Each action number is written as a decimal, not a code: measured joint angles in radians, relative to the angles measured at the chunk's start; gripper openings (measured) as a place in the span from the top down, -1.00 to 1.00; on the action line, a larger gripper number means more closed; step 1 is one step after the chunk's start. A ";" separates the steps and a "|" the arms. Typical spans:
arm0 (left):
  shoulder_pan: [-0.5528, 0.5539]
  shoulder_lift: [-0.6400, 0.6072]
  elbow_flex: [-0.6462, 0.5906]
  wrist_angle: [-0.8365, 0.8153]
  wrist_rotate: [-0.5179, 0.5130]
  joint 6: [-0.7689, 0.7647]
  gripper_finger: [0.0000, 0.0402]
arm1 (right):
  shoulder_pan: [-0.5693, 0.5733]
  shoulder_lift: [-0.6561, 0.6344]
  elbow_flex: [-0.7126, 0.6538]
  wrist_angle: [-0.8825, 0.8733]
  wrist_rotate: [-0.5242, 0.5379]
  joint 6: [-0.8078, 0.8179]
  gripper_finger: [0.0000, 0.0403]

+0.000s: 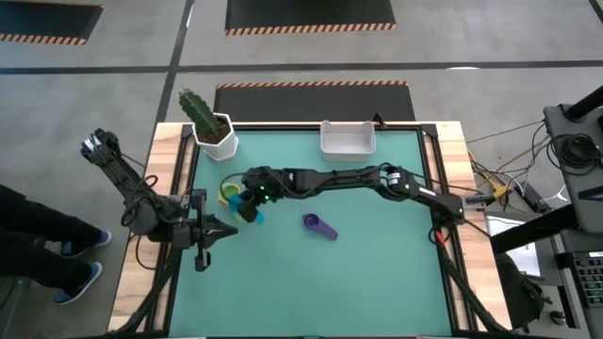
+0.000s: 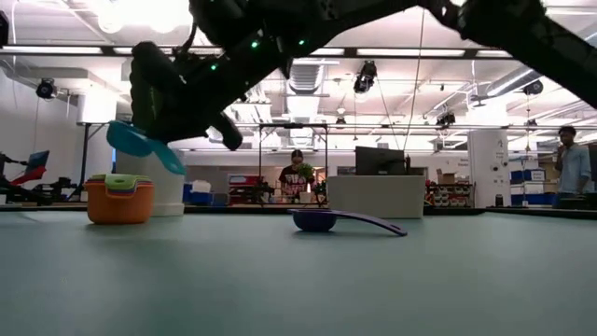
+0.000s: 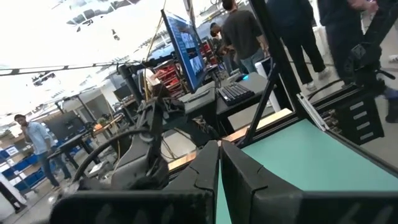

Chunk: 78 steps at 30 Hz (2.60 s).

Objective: Nest measuring cups in basket
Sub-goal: Stack the light blue measuring cup on top of the green measuring cup

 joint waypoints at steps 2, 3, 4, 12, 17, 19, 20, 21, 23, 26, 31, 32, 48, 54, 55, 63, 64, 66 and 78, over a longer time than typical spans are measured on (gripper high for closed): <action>-0.003 0.000 0.000 -0.001 0.000 0.000 1.00 | -0.013 0.021 0.036 0.000 0.001 0.000 0.96; -0.005 0.000 0.000 -0.001 0.000 0.000 1.00 | -0.019 0.030 0.050 -0.001 0.001 0.003 0.96; -0.006 0.000 0.000 -0.001 0.000 0.000 1.00 | -0.025 0.038 0.064 0.002 0.002 0.007 0.96; -0.007 -0.001 -0.001 -0.002 0.000 0.001 1.00 | -0.052 0.083 0.098 0.037 0.071 0.017 0.96; -0.007 -0.001 -0.001 -0.004 -0.001 0.002 1.00 | -0.055 0.097 0.098 0.064 0.080 0.011 0.96; -0.008 -0.001 -0.001 -0.004 -0.001 0.002 1.00 | -0.055 0.108 0.098 0.086 0.079 0.010 0.96; -0.008 -0.001 -0.001 -0.004 -0.001 0.003 1.00 | -0.055 0.110 0.098 0.087 0.079 0.010 0.96; -0.008 -0.001 -0.001 -0.004 -0.001 0.003 1.00 | -0.055 0.114 0.098 0.089 0.079 0.010 0.96; -0.008 -0.001 -0.001 -0.005 -0.001 0.003 1.00 | -0.053 0.119 0.098 0.107 0.079 0.007 0.96; -0.008 0.000 -0.001 -0.005 -0.001 0.003 1.00 | -0.053 0.120 0.098 0.109 0.079 0.007 0.96; -0.008 0.000 -0.001 -0.005 -0.001 0.003 1.00 | -0.053 0.120 0.098 0.117 0.074 0.000 0.96; -0.008 0.000 -0.001 -0.005 -0.001 0.003 1.00 | -0.053 0.120 0.098 0.123 0.071 -0.002 0.96; -0.008 0.000 -0.001 -0.005 0.000 0.004 1.00 | -0.046 0.120 0.093 0.160 0.045 -0.057 0.86; -0.008 0.000 -0.001 -0.005 0.000 0.004 1.00 | -0.046 0.120 0.092 0.160 0.045 -0.058 0.80; -0.008 0.000 -0.001 -0.005 0.000 0.004 1.00 | -0.046 0.120 0.092 0.160 0.045 -0.058 0.77; -0.008 0.000 -0.001 -0.005 0.000 0.004 1.00 | -0.044 0.120 0.092 0.161 0.045 -0.060 0.48; -0.008 0.000 -0.001 -0.005 0.000 0.004 1.00 | -0.044 0.120 0.092 0.161 0.045 -0.060 0.45; -0.008 0.000 -0.001 -0.005 0.000 0.004 1.00 | -0.044 0.120 0.092 0.161 0.045 -0.060 0.40; -0.013 0.000 -0.001 -0.089 -0.225 -0.170 1.00 | -0.072 -0.003 0.143 -0.129 -0.078 -0.304 0.43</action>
